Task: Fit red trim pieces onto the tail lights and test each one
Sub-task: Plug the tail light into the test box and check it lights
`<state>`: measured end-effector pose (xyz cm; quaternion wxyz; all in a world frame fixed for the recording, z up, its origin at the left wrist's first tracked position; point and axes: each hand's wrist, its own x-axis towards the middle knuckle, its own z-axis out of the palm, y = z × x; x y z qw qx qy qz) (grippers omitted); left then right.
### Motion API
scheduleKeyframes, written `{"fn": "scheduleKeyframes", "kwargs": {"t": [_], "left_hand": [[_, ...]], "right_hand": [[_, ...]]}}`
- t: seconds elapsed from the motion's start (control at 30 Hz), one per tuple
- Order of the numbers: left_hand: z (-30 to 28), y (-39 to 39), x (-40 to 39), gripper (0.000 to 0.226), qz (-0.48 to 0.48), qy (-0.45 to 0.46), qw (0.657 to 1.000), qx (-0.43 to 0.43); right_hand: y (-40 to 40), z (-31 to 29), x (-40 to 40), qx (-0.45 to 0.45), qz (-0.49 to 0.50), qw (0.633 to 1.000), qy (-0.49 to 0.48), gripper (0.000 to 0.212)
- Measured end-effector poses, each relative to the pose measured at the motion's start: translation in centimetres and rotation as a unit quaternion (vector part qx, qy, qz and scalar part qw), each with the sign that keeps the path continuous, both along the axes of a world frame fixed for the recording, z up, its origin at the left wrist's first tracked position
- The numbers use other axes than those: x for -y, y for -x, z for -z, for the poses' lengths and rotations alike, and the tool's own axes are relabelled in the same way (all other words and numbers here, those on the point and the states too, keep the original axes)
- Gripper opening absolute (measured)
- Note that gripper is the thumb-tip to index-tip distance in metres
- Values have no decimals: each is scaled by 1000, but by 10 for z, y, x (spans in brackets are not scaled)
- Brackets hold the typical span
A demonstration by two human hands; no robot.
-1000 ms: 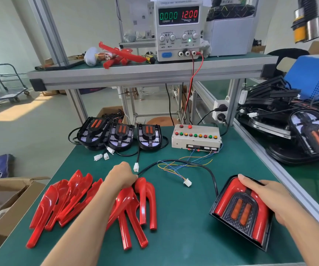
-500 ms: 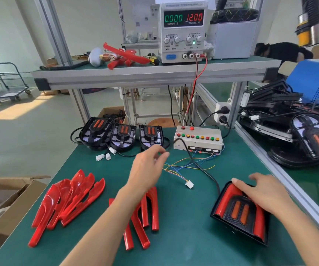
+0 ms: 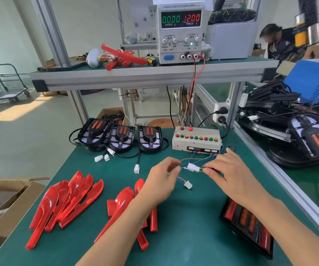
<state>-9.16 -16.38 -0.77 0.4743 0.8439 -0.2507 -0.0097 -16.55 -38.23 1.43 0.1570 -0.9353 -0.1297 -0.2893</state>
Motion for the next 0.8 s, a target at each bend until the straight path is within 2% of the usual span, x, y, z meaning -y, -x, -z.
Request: {"fn": "scheduleKeyframes", "kwargs": {"t": [0.07, 0.13, 0.23, 0.3, 0.33, 0.4, 0.5, 0.6, 0.8], "left_hand": [[12, -6, 4, 32, 26, -180, 972, 145], [23, -9, 14, 38, 68, -297, 924, 233], [32, -13, 29, 31, 73, -378, 886, 259], [33, -17, 36, 22, 60, -391, 880, 263], [33, -19, 38, 20, 58, -377, 887, 260], [28, -24, 39, 20, 59, -299, 927, 220], [14, -30, 33, 17, 46, -98, 991, 76], [4, -31, 28, 15, 46, 30, 998, -22], [1, -31, 27, 6, 56, 101, 992, -58]], "right_hand": [[-1, 0, 2, -23, 25, 999, 3, 53], [-2, 0, 1, -31, 47, 998, 17, 55], [-6, -2, -1, -51, 74, 996, 23, 55], [-5, -1, -4, -76, 91, 993, 25, 59], [-5, 1, -5, -85, 97, 991, 25, 61], [-5, 2, -4, -102, 107, 989, 30, 67], [-7, 1, 2, -150, 128, 979, 52, 68], [-12, 3, 4, -191, 131, 971, 59, 53], [-21, -1, 2, -225, 115, 967, 15, 29]]}}
